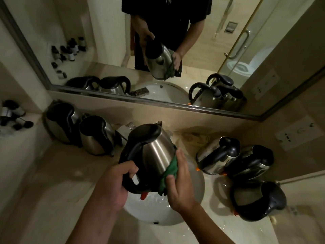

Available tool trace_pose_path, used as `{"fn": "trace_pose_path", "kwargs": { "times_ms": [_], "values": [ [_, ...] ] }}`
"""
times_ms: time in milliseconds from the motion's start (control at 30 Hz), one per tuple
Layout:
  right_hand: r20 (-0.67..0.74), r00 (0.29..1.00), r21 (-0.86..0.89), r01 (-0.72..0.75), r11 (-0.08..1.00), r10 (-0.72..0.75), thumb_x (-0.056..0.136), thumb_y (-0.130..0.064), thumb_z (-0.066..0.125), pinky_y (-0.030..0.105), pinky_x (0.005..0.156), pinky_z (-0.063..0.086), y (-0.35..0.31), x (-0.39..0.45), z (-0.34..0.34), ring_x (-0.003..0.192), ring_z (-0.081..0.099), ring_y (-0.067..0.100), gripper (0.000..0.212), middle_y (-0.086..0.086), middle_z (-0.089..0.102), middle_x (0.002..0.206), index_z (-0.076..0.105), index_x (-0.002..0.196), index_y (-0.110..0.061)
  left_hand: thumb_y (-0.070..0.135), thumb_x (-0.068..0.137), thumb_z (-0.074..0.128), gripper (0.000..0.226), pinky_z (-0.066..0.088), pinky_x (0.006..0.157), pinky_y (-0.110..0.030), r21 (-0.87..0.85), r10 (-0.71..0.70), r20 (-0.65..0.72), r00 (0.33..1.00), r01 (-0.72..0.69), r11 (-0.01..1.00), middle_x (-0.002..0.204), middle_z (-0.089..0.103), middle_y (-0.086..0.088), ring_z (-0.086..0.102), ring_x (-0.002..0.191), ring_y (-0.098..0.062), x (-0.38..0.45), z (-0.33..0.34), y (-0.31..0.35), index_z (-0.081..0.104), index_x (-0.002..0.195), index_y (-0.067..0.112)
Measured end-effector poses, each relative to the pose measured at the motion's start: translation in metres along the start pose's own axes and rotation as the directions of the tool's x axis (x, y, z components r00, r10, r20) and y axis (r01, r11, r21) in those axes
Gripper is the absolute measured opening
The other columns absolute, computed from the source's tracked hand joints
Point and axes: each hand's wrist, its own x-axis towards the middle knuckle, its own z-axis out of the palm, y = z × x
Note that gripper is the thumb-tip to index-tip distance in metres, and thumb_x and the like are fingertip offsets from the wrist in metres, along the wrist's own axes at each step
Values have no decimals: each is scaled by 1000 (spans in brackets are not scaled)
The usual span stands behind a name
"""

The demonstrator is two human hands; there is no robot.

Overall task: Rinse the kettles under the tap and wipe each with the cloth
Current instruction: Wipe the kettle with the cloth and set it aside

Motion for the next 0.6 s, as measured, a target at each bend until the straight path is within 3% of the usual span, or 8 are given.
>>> {"fn": "trace_pose_path", "kwargs": {
  "times_ms": [67,133,200,300,367,433,500,600],
  "values": [
    [6,984,196,-173,965,176,104,-61,32,29,122,34,-12,14,-5,148,38,-2,55,-30,37,158,27,157,-49,7,45,68,36,35,79,-38,-1,-13,5,1000,13,1000,56,30,-2,36,62,-16,4,-9,2,34,47,18],
    [106,942,334,-336,881,319,101,-59,33,30,110,44,-27,36,-15,126,54,-6,43,-24,56,137,48,141,-49,12,39,76,41,36,81,-40,10,-33,49,998,33,999,53,32,-1,36,61,-16,6,-21,7,36,47,18],
    [223,890,424,-455,783,397,101,-59,32,38,102,49,-41,64,-31,112,65,5,47,-3,70,119,65,121,-33,13,38,78,40,36,75,-38,75,-43,53,998,39,996,51,37,-2,38,60,-17,9,-26,11,39,49,15],
    [378,782,537,-621,571,495,107,-64,28,48,116,43,-53,100,-58,120,68,31,68,16,74,123,74,122,-17,-1,43,69,29,42,68,-34,114,-1,32,999,-3,993,53,51,-8,47,60,-22,14,-24,15,52,65,9],
    [405,784,590,-618,520,471,105,-69,22,47,116,43,-55,122,-72,115,72,31,81,16,77,119,82,112,-16,5,34,78,48,33,68,-36,105,54,168,984,-73,992,52,33,-14,26,63,-32,15,-18,25,35,56,7],
    [441,773,634,-628,451,456,106,-68,22,42,101,52,-62,140,-82,99,75,29,83,12,80,101,83,98,-13,14,35,80,60,22,67,-40,107,110,287,952,-146,983,53,19,-11,13,67,-35,17,-13,35,22,50,10],
    [464,791,631,-611,478,399,110,-59,22,34,80,54,-71,155,-88,79,71,22,77,5,76,75,77,80,-15,11,42,73,45,20,67,-41,174,120,346,930,-189,966,50,21,-8,16,60,-33,18,-5,46,28,44,13],
    [499,837,640,-532,554,226,113,-41,20,24,66,56,-84,170,-94,55,66,11,83,-3,65,57,70,52,-17,9,48,70,37,27,66,-38,267,117,352,929,-219,939,54,27,-9,32,58,-24,18,10,62,32,45,8]
  ]
}}
